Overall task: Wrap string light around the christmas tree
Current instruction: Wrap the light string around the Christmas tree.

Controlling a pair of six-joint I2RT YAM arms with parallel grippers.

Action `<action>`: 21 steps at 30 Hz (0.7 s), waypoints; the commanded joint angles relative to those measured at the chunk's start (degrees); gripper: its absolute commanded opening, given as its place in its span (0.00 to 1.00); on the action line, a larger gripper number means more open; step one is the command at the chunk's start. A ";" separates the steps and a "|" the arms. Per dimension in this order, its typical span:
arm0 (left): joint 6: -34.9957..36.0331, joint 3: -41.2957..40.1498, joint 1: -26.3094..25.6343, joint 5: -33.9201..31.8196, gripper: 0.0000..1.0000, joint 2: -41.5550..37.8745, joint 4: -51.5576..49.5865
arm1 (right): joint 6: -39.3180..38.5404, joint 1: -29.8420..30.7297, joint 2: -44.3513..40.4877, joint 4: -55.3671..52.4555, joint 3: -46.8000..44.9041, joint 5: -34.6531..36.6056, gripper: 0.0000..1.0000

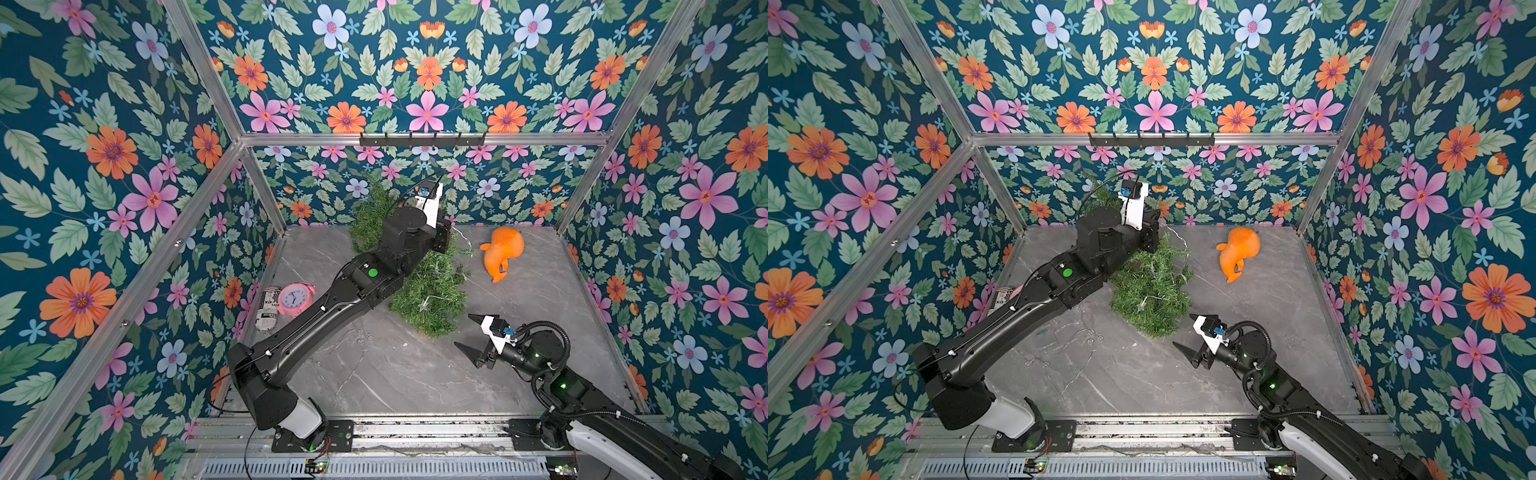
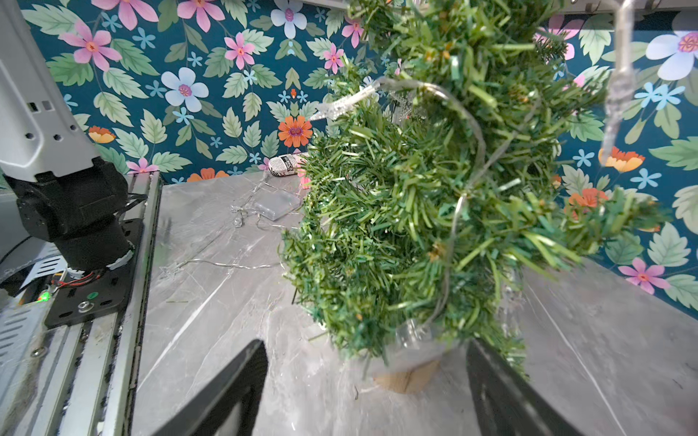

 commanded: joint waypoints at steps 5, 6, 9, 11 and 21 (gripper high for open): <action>-0.08 -1.03 0.07 -0.04 0.00 -0.83 0.18 | 2.00 0.17 -1.36 0.59 -0.35 0.60 0.83; -0.06 -1.29 0.07 0.18 0.00 -1.07 0.35 | 2.12 0.18 -1.89 0.27 -0.39 0.70 0.83; -0.19 -2.43 0.07 1.04 0.00 -2.18 1.25 | 2.82 0.18 -3.51 -0.53 -0.27 2.39 0.84; -0.18 -3.05 0.07 1.67 0.00 -2.89 1.62 | 3.28 0.15 -4.96 -1.61 0.03 3.54 0.85; -0.59 -5.84 0.07 5.23 0.58 -6.96 2.85 | 7.56 0.17 -11.08 -8.04 4.22 9.33 1.00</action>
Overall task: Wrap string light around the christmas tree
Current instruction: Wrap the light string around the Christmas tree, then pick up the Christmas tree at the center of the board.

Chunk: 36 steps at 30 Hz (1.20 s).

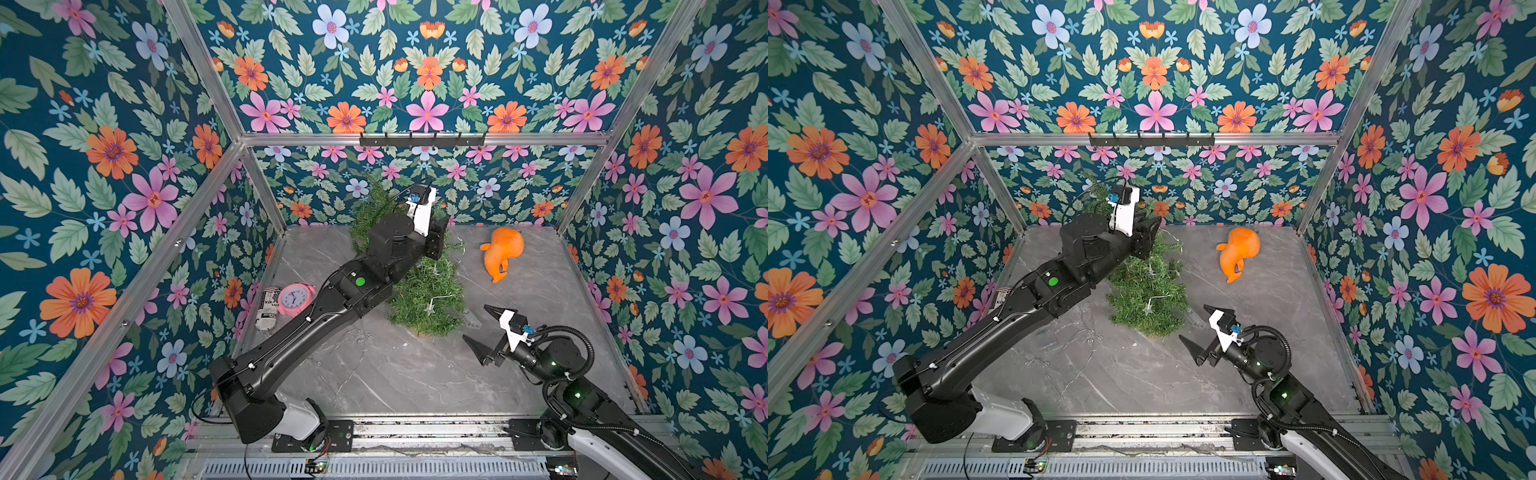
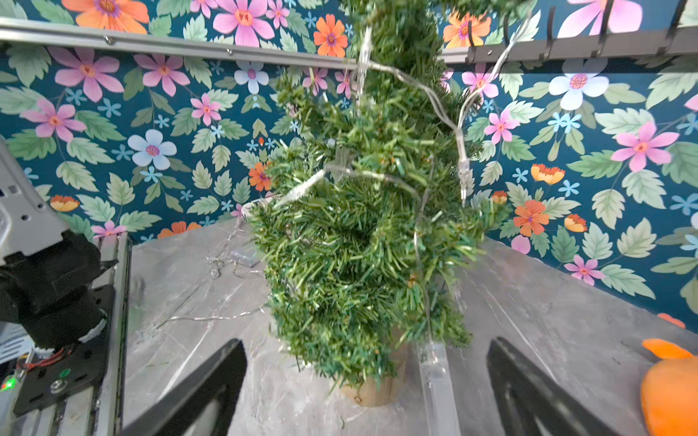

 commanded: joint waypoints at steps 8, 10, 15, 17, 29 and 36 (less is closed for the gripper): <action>0.33 -1.35 0.07 1.09 0.76 -3.43 1.66 | 3.15 0.03 0.37 -7.47 7.02 3.77 1.00; 0.40 -2.01 0.05 0.63 0.78 -4.69 1.76 | 3.82 0.02 0.54 -8.01 8.39 4.43 1.00; 0.76 -5.64 0.07 -2.18 0.79 -10.13 2.83 | 7.02 0.05 1.50 -9.88 13.31 8.20 0.98; 0.76 -8.70 0.07 -4.38 0.79 -13.23 4.11 | 7.48 0.03 1.93 -9.91 15.36 8.60 0.96; -3.60 -30.60 0.07 -10.85 0.79 -32.80 9.98 | 10.83 0.00 13.52 -6.65 33.26 3.66 0.80; -6.60 -36.08 0.06 -12.24 0.77 -37.50 7.95 | 24.19 0.07 26.97 -8.69 48.42 8.64 0.70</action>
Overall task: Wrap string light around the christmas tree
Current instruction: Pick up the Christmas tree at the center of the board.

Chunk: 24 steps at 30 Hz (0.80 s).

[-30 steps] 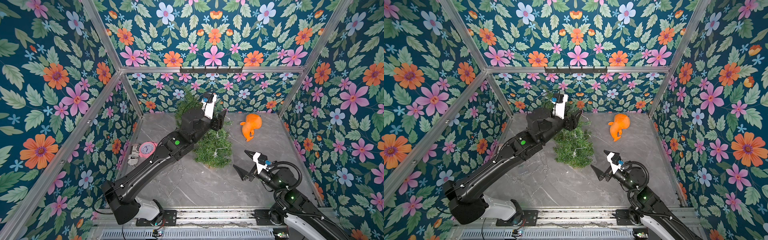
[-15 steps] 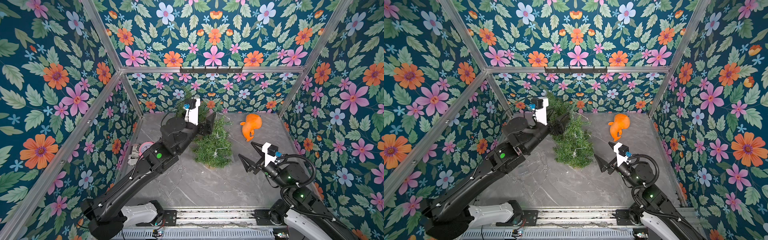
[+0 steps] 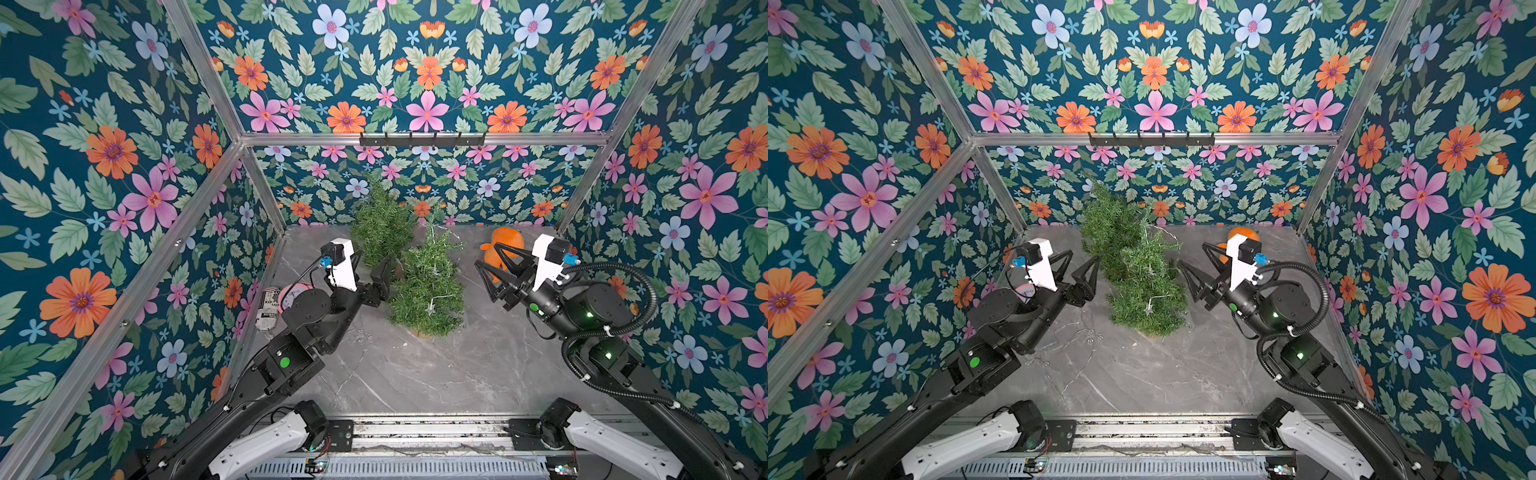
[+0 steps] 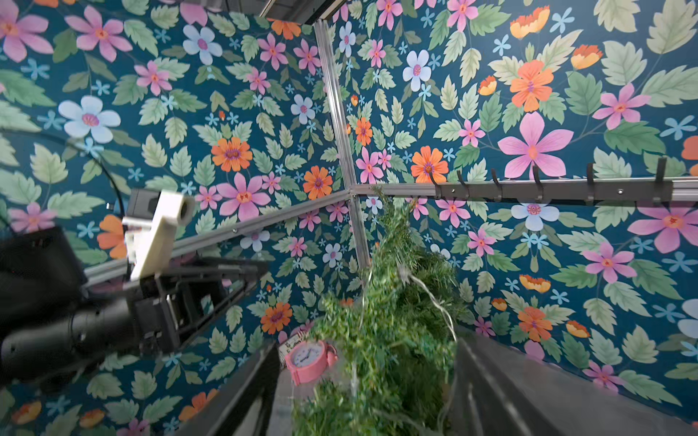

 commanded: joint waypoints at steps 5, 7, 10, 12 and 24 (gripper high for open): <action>-2.66 -1.56 0.07 -1.71 0.77 -1.22 -1.10 | 13.16 0.04 14.18 -7.24 17.24 2.36 0.68; -3.46 -2.32 0.07 -1.48 0.77 -1.33 -1.33 | 15.21 0.07 18.36 -11.03 22.57 3.93 0.66; -4.54 -2.88 0.07 -0.82 0.77 -1.48 -2.06 | 16.91 0.03 23.37 -15.08 28.63 4.46 0.64; -5.06 -3.07 0.08 -0.80 0.76 -1.64 -2.68 | 17.64 0.06 25.65 -15.46 30.58 3.95 0.64; -6.55 -3.17 0.07 -0.68 0.74 -2.06 -4.88 | 21.04 0.05 33.87 -17.59 35.49 1.60 0.55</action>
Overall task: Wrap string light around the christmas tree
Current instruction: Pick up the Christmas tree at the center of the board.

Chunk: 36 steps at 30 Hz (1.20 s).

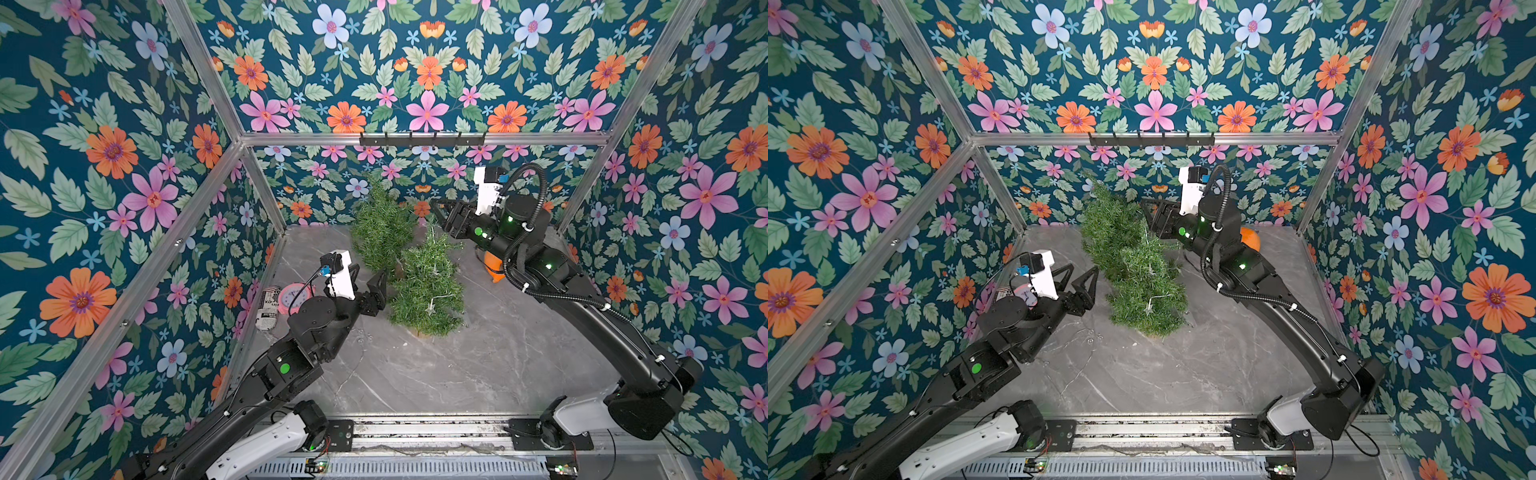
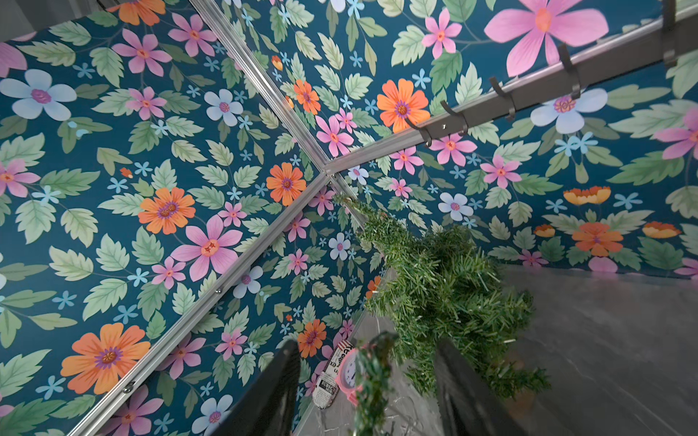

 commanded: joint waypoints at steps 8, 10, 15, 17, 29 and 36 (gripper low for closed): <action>-0.80 0.93 0.06 0.45 0.73 0.68 -0.87 | 1.76 0.09 2.85 1.20 2.13 -2.70 0.37; -0.97 0.95 0.07 0.53 0.72 0.65 -1.09 | 1.63 0.07 2.68 1.57 1.88 -3.03 0.27; -1.33 0.68 0.07 0.20 0.72 0.29 -1.51 | 0.98 0.12 2.19 2.42 1.60 -3.55 0.03; -1.54 0.66 0.07 0.18 0.72 0.24 -1.52 | 0.35 0.12 1.84 3.54 1.54 -3.79 0.00; -1.46 0.68 0.07 -0.20 0.71 0.54 -1.01 | -9.97 0.09 -3.47 2.13 5.45 6.51 0.00; -1.30 0.77 0.07 -0.54 0.71 1.20 -0.83 | -18.64 -0.06 -7.29 2.44 5.09 14.17 0.00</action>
